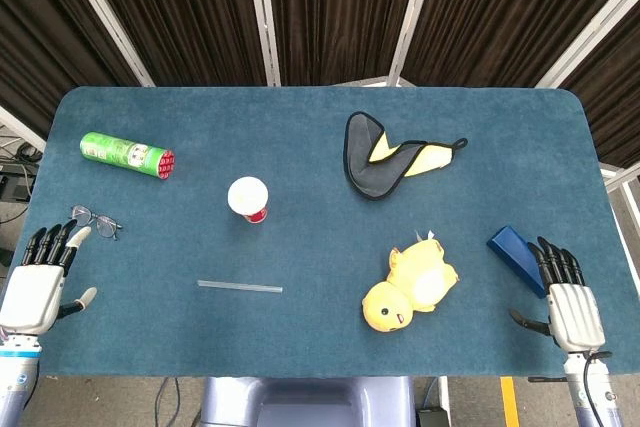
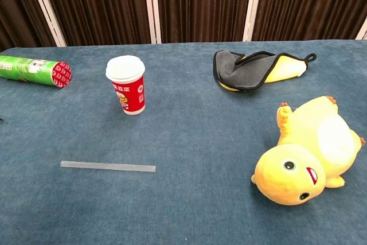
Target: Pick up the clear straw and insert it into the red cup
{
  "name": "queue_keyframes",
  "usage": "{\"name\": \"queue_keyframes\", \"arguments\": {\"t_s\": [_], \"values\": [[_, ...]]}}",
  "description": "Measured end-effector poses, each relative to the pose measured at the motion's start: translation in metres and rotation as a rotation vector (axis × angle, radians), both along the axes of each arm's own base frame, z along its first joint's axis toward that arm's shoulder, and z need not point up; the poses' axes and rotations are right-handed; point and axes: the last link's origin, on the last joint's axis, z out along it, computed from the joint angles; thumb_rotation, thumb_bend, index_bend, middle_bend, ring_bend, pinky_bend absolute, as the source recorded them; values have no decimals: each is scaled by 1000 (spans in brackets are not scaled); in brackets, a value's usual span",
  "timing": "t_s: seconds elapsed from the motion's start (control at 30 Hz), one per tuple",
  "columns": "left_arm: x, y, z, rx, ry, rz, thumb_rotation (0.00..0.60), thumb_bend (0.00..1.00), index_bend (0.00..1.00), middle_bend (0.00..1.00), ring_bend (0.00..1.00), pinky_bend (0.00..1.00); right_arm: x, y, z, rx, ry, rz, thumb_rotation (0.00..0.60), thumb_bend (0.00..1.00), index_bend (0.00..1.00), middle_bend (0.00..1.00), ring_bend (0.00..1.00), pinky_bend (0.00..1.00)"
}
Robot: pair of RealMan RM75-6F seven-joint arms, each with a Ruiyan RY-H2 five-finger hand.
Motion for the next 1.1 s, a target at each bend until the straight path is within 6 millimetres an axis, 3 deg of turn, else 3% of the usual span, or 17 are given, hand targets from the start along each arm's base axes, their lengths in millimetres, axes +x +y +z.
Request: {"name": "queue_keyframes", "arguments": {"t_s": [1.1], "values": [[5, -1, -3, -25, 7, -9, 600, 226, 129, 0, 0, 0, 3, 1, 5, -15, -21, 10, 600, 37, 0, 0, 0, 0]]}}
